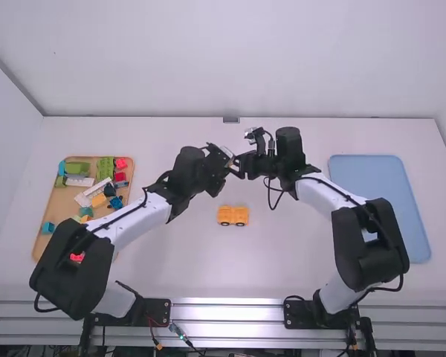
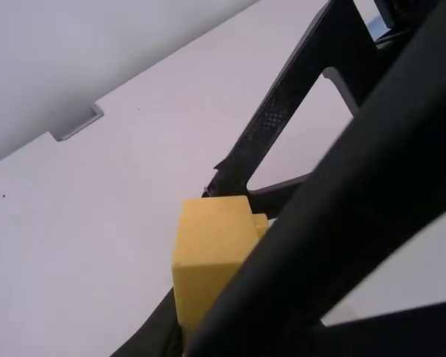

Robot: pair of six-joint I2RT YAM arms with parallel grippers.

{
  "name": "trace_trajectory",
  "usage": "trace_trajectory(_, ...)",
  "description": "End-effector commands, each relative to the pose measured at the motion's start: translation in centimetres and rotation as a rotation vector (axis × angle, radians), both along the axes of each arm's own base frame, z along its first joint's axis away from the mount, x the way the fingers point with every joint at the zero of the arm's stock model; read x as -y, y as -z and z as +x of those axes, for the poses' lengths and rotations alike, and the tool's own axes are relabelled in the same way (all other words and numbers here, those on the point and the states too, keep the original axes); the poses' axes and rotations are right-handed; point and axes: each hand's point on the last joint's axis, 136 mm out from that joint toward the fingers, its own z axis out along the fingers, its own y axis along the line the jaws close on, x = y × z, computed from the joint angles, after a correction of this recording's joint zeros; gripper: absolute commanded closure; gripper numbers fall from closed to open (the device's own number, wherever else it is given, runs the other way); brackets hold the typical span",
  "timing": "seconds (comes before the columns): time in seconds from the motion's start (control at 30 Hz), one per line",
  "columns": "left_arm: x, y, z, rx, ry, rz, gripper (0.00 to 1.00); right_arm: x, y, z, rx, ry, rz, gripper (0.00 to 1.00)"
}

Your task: Assemble lego blocks to make yellow taxi

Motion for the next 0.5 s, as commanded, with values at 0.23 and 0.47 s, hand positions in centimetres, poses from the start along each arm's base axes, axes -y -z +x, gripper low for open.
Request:
trace_trajectory(0.23, 0.63, -1.11, 0.25, 0.032, 0.010, -0.011, 0.95, -0.32, -0.72, 0.18, 0.017, -0.018, 0.008, 0.53)
trace_trajectory(0.47, 0.47, -1.10, 0.35, 0.031, 0.006, -0.011, 0.90, -1.10, -0.75, -0.29, 0.022, -0.035, 0.007, 0.64)
